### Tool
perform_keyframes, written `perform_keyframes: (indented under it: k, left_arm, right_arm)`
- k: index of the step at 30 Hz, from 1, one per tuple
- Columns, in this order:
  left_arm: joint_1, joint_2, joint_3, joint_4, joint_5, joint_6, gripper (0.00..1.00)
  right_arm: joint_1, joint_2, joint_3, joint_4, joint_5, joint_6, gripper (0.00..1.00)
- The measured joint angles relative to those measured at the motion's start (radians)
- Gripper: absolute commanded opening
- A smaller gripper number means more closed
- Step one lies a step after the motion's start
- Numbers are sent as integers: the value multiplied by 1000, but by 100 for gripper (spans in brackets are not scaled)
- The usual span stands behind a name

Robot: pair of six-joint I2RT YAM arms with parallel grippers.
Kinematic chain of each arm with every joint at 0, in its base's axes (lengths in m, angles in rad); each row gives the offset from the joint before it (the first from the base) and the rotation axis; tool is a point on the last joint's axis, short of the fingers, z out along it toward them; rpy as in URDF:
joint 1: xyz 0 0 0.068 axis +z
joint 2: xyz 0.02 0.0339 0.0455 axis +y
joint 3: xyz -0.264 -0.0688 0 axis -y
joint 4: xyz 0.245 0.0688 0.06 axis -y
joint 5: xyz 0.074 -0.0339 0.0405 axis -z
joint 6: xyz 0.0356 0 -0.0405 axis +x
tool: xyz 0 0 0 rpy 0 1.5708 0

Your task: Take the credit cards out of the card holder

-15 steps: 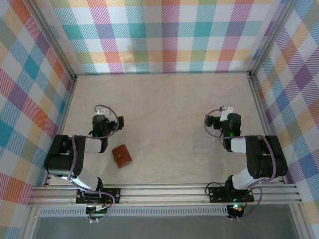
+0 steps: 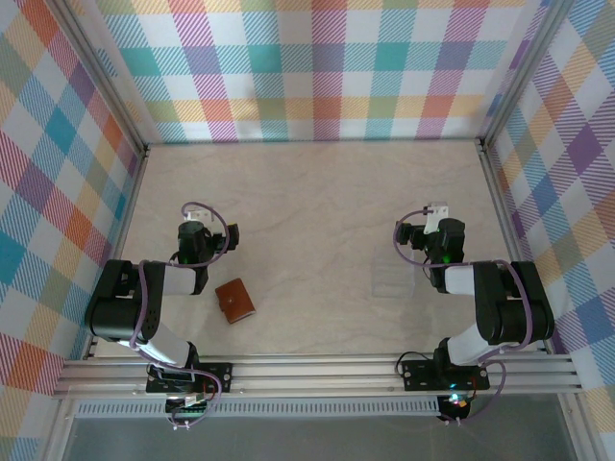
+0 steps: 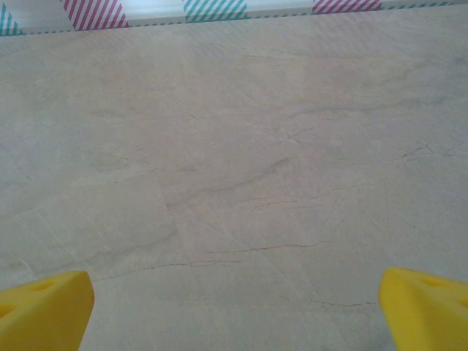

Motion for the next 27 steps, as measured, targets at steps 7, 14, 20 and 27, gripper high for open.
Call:
perform_keyframes:
  k: [7,14,20,27]
  left_arm:
    - [0,0,0,0,0,0,100]
    - [0,0,0,0,0,0,100]
    - [0,0,0,0,0,0,100]
    - [-39,-64,19,-108,-40,22,100]
  right_arm:
    - [0,0,0,0,-3,0,100]
    - [0,0,0,0,-6,0,100]
    - [0,0,0,-2,-7,0,100]
    - [0,-86,99,-248,-6,4,100]
